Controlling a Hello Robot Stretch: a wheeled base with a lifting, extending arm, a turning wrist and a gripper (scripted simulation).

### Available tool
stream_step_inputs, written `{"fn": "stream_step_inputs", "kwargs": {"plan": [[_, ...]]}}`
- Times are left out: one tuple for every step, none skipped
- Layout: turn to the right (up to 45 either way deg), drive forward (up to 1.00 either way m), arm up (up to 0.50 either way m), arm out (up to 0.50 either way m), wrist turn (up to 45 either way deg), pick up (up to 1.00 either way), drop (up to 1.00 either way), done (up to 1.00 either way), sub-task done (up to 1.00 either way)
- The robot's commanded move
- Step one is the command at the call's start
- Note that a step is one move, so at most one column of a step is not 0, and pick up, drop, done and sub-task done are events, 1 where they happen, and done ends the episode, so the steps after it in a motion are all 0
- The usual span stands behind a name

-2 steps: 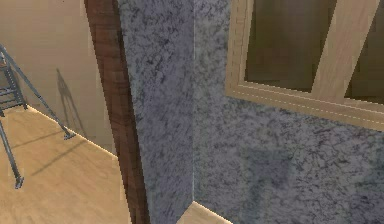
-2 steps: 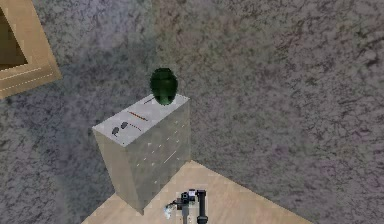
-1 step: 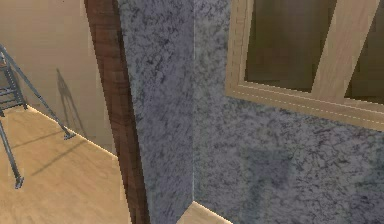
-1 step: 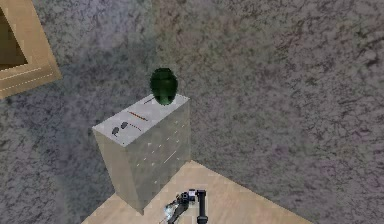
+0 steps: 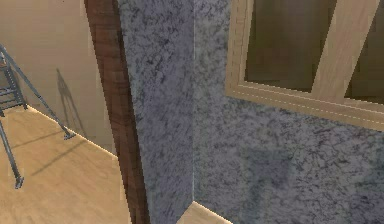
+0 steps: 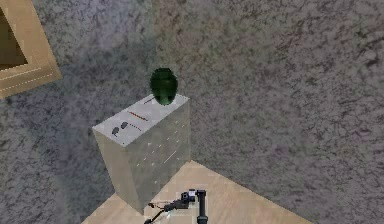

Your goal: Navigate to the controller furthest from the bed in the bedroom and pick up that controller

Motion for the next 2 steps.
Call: {"fn": "stream_step_inputs", "kwargs": {"plan": [[0.0,0.0,0.0,0.0,45.0,0.0,0.0,0.0,0.0],[0.0,0.0,-0.3,0.0,0.0,0.0,0.0,0.0,0.0]]}}
